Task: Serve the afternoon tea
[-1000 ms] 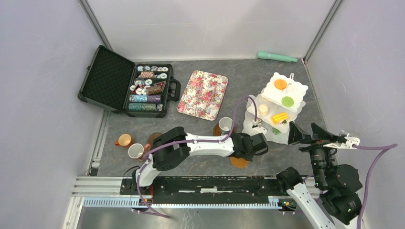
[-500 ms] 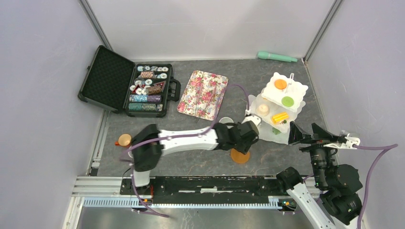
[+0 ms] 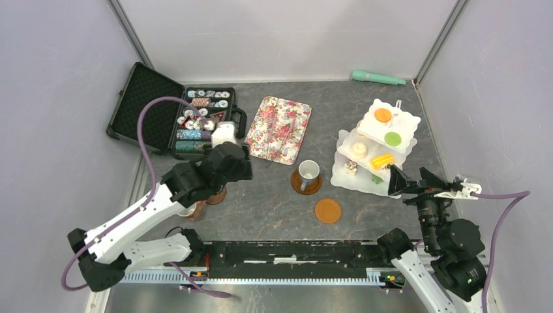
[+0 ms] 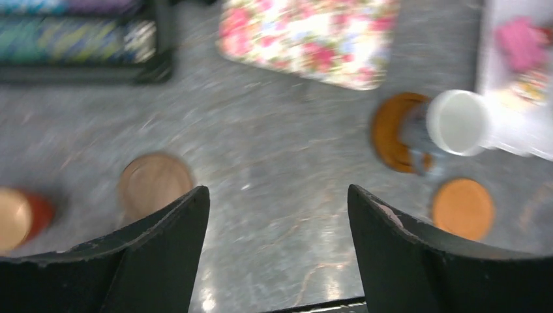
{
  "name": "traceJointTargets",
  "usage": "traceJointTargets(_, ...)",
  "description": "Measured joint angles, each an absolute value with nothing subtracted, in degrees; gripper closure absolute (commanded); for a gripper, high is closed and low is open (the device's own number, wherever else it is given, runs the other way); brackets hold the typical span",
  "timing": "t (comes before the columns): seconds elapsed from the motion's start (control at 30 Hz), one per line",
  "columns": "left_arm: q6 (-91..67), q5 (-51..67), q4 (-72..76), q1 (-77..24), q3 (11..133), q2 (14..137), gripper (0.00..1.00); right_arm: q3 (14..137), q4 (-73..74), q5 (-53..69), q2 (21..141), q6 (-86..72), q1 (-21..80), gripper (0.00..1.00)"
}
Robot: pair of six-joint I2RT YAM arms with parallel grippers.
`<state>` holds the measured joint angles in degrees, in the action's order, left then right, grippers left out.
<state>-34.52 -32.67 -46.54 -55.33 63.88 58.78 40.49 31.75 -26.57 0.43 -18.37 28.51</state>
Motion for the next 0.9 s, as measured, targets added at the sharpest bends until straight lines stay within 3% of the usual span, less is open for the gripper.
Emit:
traceJointTargets(0.13, -43.0, -34.6, -55.7, -46.1, 59.4, 55.7, 0.00, 40.2, 31.5, -26.3, 0.4, -18.4, 28.5, 0.02)
traceJointTargets(0.47, -62.9, -37.2, -71.0, -26.3, 56.3, 56.4, 0.00, 40.2, 31.2, -25.5, 0.4, -18.8, 28.5, 0.02)
traceJointTargets(0.8, -71.2, -29.6, -71.7, -10.4, 51.3, 57.1, 0.00, 40.2, 31.0, -25.3, 0.4, -19.3, 28.5, 0.02)
traceJointTargets(0.9, -73.8, -26.8, -70.3, -8.1, 48.8, 57.7, 0.06, 40.2, 30.9, -25.3, 0.4, -19.4, 28.5, 0.02)
